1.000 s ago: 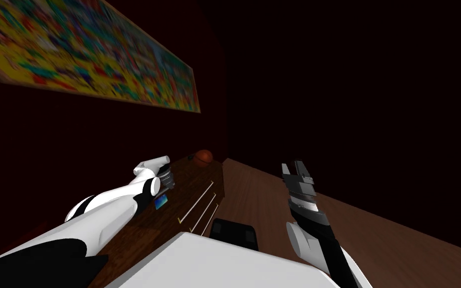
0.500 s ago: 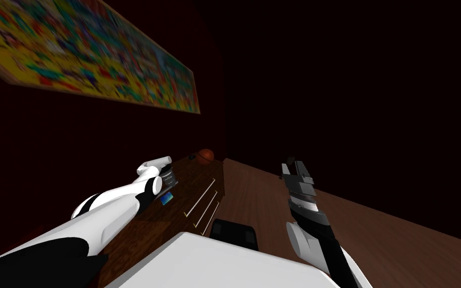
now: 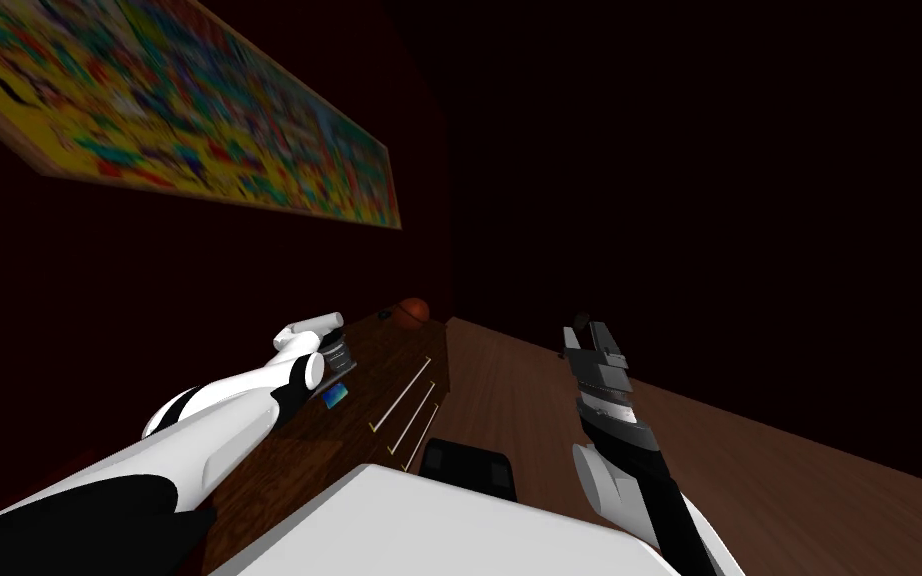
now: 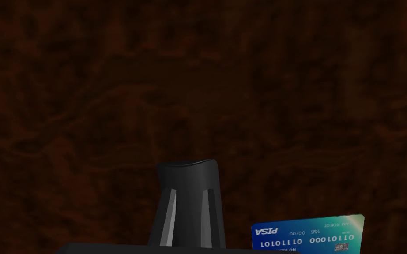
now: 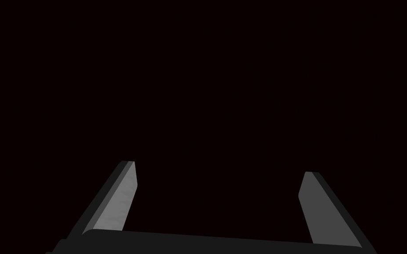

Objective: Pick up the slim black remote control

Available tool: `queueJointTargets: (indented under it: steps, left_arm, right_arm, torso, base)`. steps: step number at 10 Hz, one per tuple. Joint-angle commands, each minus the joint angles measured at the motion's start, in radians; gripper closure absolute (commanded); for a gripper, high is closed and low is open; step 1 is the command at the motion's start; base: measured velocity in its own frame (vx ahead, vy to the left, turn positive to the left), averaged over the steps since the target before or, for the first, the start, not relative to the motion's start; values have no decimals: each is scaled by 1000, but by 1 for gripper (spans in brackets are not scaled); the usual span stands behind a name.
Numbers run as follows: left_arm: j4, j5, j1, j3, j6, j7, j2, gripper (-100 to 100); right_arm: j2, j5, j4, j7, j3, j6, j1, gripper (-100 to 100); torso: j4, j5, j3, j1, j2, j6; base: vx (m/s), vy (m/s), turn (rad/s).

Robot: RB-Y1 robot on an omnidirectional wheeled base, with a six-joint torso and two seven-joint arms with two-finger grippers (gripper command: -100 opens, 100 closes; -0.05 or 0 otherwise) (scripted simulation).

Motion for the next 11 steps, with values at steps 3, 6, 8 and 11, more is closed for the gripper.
queueJointTargets:
  steps: [3,6,8,11]
  left_arm:
    - [-23,12,14,4,28,-65,17,100]
    - [-43,24,27,9,53,-121,32,100]
    - [-56,31,36,12,69,-158,41,100]
    - [-59,32,38,13,73,-166,44,0]
  right_arm:
    - [0,0,0,0,0,0,0,0]
    - [0,0,0,0,0,0,0,0]
    - [0,0,0,0,0,0,0,0]
    - [0,0,0,0,0,0,0,0]
  torso:
    - [-1,-2,-4,-4,-7,-1]
    - [-2,-2,-5,-6,-10,1]
    - [-1,-2,-4,-5,-7,1]
    - [-1,-2,-3,-3,-5,2]
  base:
    - [129,-76,192]
    - [137,-75,133]
    - [100,-73,145]
    - [57,-33,53]
